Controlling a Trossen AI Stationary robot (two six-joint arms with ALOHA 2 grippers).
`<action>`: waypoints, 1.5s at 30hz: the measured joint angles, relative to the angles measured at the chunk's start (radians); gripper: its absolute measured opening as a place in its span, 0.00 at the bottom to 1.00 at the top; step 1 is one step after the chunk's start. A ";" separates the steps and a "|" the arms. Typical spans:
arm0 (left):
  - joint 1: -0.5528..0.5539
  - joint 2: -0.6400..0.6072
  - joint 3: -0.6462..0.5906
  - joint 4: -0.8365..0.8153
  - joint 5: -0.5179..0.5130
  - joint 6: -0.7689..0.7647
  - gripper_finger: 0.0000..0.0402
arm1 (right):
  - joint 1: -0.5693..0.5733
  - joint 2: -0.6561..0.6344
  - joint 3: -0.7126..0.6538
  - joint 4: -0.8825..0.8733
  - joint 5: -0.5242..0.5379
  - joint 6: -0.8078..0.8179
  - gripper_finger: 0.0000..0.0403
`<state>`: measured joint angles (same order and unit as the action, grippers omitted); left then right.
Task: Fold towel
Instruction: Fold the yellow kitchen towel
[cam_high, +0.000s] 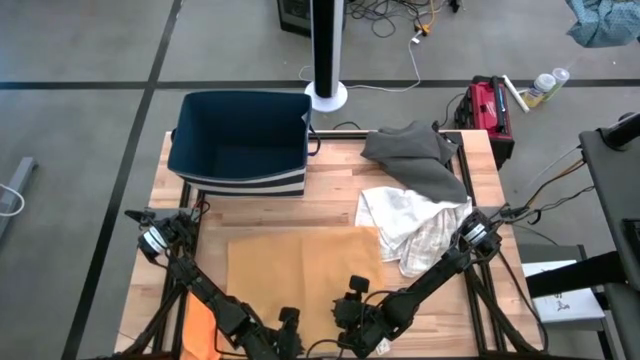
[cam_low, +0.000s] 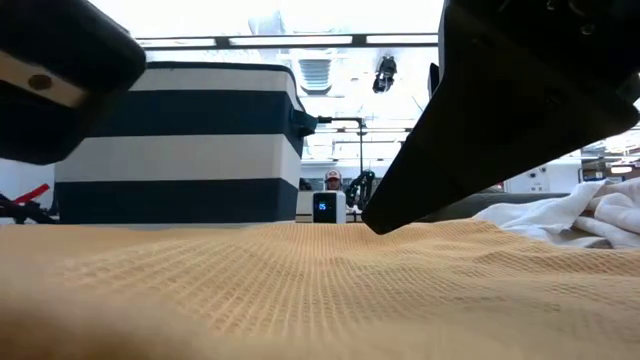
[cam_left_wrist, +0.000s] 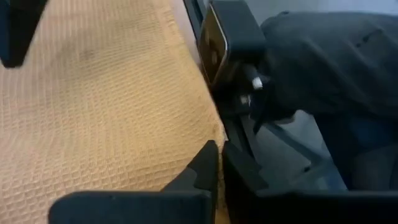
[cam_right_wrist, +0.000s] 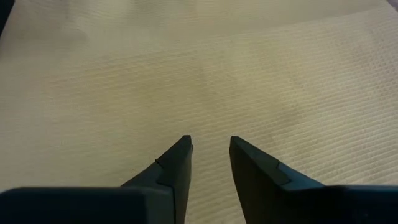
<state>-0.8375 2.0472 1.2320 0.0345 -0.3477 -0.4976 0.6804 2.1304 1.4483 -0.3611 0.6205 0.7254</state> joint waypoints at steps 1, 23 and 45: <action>0.001 0.001 0.000 0.001 0.000 0.000 0.03 | 0.000 0.000 0.000 0.000 0.000 0.000 0.25; 0.003 -0.042 -0.002 -0.134 -0.010 -0.035 0.43 | -0.012 0.051 -0.005 -0.018 -0.060 0.010 0.29; -0.006 -0.092 -0.168 -0.262 -0.185 -0.335 0.50 | -0.015 0.010 -0.002 -0.169 -0.053 0.028 0.28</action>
<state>-0.8433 1.9549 1.0637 -0.2272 -0.5327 -0.8327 0.6654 2.1399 1.4467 -0.5303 0.5672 0.7533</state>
